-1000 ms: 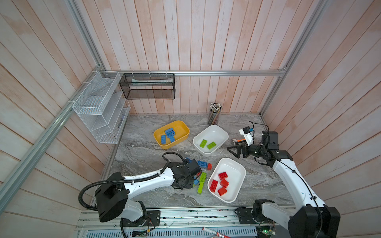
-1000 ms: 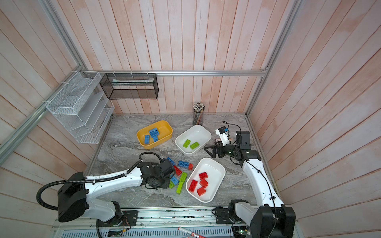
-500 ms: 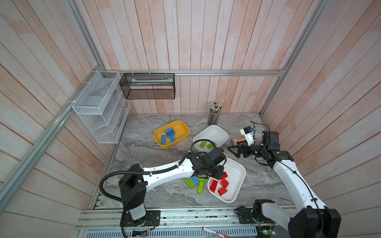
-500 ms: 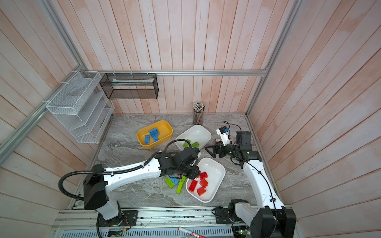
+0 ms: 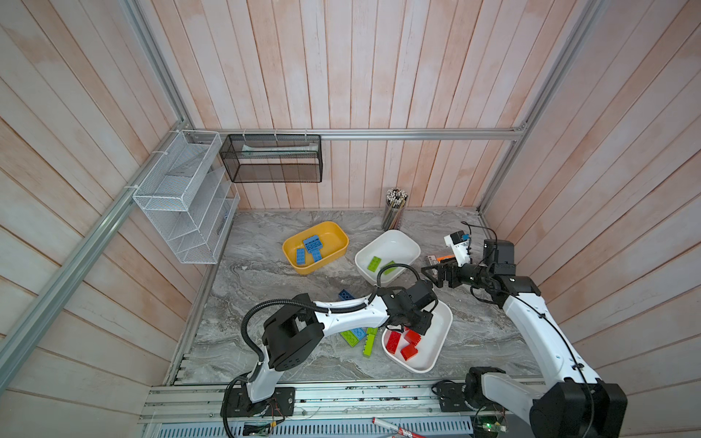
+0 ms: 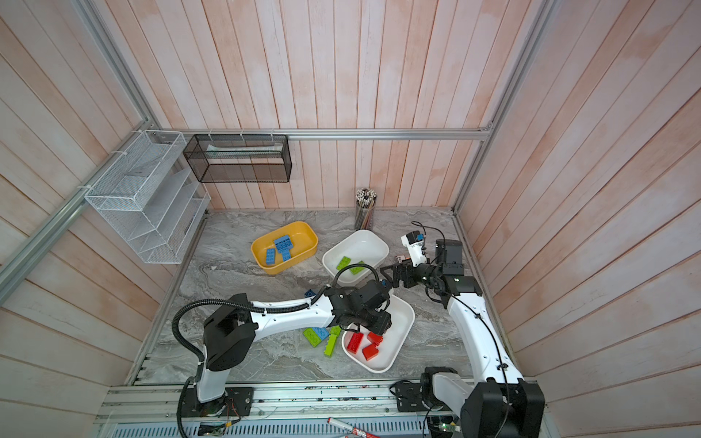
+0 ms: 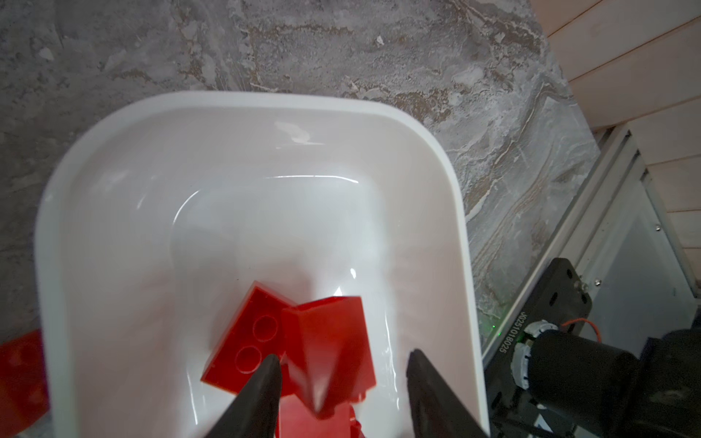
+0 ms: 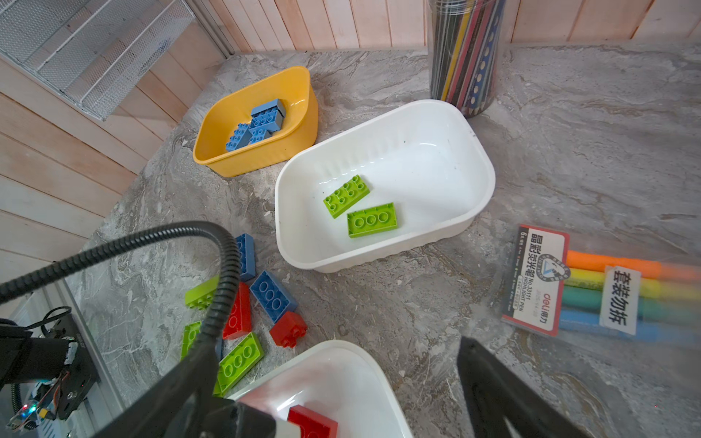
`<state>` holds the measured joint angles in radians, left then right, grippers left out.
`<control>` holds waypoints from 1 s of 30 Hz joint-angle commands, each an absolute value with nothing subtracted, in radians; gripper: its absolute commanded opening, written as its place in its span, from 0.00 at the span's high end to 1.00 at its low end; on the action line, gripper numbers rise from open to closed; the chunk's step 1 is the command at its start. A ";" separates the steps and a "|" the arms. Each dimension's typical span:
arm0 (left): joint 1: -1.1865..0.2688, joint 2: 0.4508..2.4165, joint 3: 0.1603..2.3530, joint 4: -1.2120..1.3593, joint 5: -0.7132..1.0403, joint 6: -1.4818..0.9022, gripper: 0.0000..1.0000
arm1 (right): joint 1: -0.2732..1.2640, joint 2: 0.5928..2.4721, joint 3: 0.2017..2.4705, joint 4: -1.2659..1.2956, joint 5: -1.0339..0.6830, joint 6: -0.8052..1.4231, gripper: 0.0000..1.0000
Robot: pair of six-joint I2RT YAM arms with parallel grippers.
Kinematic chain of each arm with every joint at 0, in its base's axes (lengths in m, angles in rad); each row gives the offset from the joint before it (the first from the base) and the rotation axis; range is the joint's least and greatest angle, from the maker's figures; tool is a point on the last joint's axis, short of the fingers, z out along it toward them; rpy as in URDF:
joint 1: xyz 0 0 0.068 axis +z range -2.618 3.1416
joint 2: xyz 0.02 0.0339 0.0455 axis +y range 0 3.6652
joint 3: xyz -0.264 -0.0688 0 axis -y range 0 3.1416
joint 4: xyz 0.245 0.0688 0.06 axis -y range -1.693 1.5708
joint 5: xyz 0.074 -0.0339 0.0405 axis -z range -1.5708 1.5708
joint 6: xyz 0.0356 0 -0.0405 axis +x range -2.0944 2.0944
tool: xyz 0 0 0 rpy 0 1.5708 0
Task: Sort the legos into containers by color
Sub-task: 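Carry the red brick into the nearer white tub and open the left gripper, then return the left gripper to the pile and grasp a lime-green brick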
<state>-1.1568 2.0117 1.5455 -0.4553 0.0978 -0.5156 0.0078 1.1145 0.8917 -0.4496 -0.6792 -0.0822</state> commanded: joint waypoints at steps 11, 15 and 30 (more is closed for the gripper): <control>-1.100 1.594 1.348 -0.585 0.137 -0.405 0.28 | 0.013 1.111 0.900 -0.455 -0.746 -0.088 0.02; -1.032 1.452 1.244 -0.644 0.145 -0.347 0.27 | 0.015 1.099 0.894 -0.444 -0.775 -0.083 0.02; -0.783 1.351 0.874 -0.542 0.036 -0.196 0.27 | 0.060 1.071 0.870 -0.446 -0.803 -0.074 0.02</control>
<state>-0.7872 1.3239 0.9001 -0.6197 0.0658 -0.2379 0.0456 1.0855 0.8875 -0.4389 -0.7841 -0.0780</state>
